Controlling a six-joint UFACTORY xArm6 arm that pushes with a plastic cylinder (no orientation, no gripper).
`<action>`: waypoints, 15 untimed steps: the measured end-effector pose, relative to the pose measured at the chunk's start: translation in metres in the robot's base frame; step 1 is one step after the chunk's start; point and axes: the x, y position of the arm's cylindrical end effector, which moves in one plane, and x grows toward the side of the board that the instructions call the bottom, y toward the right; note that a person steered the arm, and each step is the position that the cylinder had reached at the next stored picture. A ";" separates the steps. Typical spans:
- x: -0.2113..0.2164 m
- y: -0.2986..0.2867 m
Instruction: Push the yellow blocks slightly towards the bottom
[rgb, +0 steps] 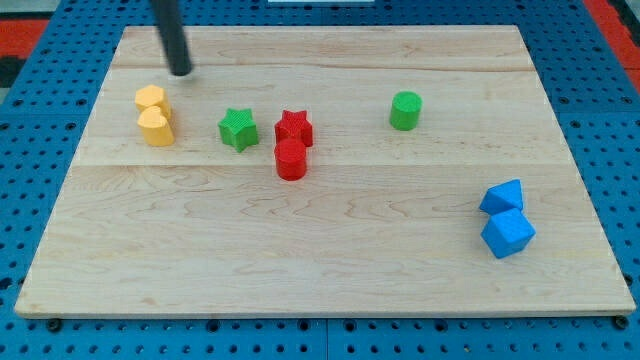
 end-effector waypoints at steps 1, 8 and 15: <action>0.001 -0.029; 0.074 0.008; 0.027 0.093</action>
